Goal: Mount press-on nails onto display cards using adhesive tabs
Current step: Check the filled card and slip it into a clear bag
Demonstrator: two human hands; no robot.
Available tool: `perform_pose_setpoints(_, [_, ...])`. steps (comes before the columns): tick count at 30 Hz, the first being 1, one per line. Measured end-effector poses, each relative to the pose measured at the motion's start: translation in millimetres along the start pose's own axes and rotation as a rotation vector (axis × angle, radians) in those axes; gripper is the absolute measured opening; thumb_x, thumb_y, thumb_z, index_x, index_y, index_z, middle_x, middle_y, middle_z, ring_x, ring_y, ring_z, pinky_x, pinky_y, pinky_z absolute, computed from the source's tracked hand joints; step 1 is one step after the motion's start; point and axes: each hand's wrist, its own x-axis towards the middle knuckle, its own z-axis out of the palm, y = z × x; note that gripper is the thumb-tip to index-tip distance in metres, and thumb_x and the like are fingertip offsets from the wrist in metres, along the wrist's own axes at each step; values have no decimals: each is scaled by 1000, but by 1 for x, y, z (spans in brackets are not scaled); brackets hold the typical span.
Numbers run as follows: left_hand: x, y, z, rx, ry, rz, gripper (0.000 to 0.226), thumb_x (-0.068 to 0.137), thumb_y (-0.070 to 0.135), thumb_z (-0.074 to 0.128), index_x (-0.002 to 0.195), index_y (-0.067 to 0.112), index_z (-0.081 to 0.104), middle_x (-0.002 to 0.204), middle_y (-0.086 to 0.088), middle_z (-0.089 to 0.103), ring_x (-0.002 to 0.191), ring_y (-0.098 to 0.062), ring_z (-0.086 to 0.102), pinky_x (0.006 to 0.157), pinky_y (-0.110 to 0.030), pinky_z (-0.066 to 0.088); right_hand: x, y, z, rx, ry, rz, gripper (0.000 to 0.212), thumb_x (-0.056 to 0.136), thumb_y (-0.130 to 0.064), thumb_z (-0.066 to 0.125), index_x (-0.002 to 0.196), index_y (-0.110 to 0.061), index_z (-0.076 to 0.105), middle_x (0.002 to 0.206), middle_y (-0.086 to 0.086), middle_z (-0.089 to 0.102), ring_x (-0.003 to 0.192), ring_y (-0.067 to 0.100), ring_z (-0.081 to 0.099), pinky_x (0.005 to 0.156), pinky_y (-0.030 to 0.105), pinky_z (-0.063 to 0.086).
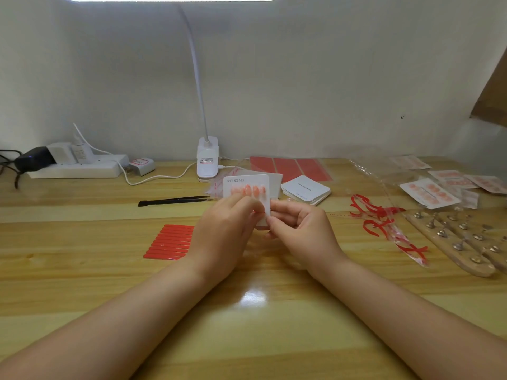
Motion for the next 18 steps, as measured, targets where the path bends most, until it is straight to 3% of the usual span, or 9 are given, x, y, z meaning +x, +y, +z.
perform_pose_setpoints(9, [2, 3, -1, 61, -3, 32, 20, 91, 20, 53, 84, 6, 65, 80, -9, 66, 63, -33, 57, 51, -41, 47, -1, -2, 0, 2, -3, 1, 43, 87, 9, 60, 91, -32, 70, 80, -13, 75, 78, 7, 72, 66, 16, 55])
perform_pose_setpoints(14, [2, 2, 1, 102, 7, 54, 20, 92, 19, 51, 80, 7, 61, 74, -9, 62, 55, -29, 52, 46, -33, 36, -1, -2, 1, 28, -5, 14, 43, 87, 8, 61, 90, -33, 71, 82, -9, 76, 81, 8, 73, 66, 17, 55])
perform_pose_setpoints(18, [-1, 3, 6, 110, -31, 70, 24, 91, 25, 47, 81, 8, 60, 74, -8, 62, 56, -31, 53, 45, -35, 39, 3, -1, -2, 112, 31, 54, 38, 88, 10, 59, 90, -26, 71, 86, -3, 77, 81, 12, 73, 65, 18, 56])
